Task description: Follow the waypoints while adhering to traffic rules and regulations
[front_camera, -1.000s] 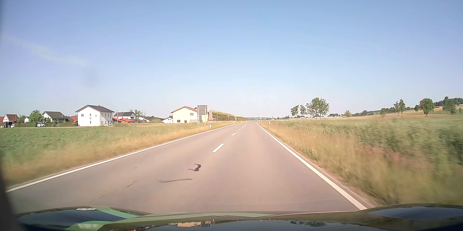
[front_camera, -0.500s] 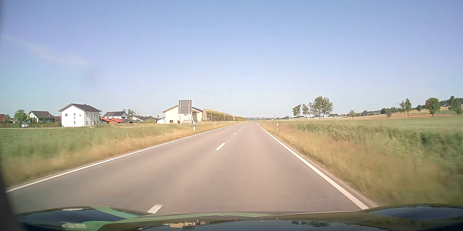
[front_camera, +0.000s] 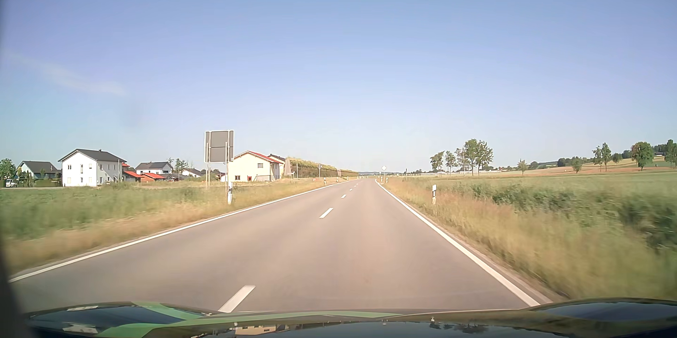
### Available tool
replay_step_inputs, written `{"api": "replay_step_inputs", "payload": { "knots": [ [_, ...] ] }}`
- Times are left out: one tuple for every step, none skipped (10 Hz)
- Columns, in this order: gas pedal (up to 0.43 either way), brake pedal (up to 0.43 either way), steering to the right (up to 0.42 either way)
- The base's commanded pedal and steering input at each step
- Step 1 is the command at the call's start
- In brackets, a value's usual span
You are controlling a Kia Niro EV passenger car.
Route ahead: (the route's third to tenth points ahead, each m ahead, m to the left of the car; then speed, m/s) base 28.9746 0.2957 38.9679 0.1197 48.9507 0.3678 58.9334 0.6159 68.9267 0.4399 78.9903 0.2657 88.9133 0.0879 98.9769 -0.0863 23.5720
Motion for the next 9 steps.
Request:
{"api": "replay_step_inputs", "payload": {
  "knots": [
    [0.177,0.000,0.000],
    [0.130,0.000,0.001],
    [0.110,0.000,0.001],
    [0.110,0.000,0.001],
    [0.098,0.000,0.001],
    [0.000,0.000,0.000],
    [0.000,0.000,0.000],
    [0.000,0.000,0.000],
    [0.000,0.000,0.000]
  ]
}}
